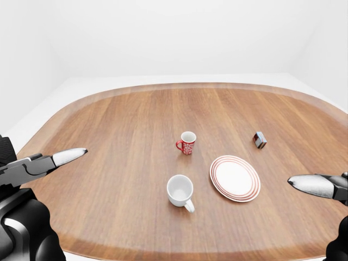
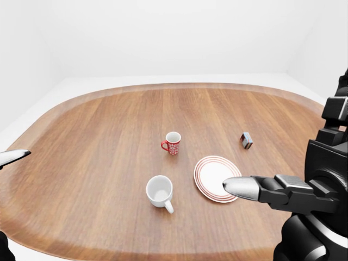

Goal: Put the white mug on the plate.

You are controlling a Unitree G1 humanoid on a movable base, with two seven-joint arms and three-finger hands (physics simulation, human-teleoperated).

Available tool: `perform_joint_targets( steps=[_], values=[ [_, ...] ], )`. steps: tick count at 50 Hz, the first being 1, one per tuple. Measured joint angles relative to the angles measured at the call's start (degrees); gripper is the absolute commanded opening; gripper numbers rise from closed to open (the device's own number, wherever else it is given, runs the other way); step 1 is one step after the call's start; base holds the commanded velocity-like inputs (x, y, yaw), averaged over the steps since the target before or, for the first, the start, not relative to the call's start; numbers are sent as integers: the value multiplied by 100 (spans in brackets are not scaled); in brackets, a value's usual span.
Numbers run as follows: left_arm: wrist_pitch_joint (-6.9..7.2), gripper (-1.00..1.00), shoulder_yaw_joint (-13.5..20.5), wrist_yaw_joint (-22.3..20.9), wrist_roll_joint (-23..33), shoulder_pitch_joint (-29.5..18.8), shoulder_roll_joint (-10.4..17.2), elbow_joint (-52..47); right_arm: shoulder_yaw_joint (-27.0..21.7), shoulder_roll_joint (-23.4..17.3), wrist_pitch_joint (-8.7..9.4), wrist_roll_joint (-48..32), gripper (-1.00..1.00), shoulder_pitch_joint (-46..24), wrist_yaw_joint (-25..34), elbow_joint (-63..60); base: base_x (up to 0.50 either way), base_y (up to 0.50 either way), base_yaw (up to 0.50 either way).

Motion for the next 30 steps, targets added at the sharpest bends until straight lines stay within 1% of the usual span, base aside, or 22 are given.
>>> perform_joint_targets(
  steps=[4, 10, 15, 19, 23, 25, 30],
  values=[
    [0, 100, 4, 2, 3, 5, 1, 17, 7, 14, 0, 2, 100, 17, 22, 1, 0, -18, 0],
    [0, 100, 3, 2, 6, 12, -2, 34, 14, 30, 0, 4, 100, 38, 41, 1, 0, -37, 0],
    [0, 100, -6, -2, 9, 19, -10, 32, 34, 32, 0, -36, 100, 45, 46, 0, 0, 0, 0],
    [0, 100, -4, 3, 8, 26, -12, 12, 148, 23, 0, -164, 100, 33, 107, 0, 0, 0, 0],
    [0, 100, 3, 7, 4, 28, -13, -15, 379, -28, 0, -449, 100, -92, 218, 0, 0, 0, 0],
    [0, 100, 11, 10, -3, 27, -11, -29, 577, -88, 0, -701, 100, -246, 322, 0, 0, 0, 0],
    [0, 100, 19, 17, -12, 26, -9, -54, 1110, -193, 0, -1502, 100, -899, 739, 182, 0, 0, 0]
  ],
)
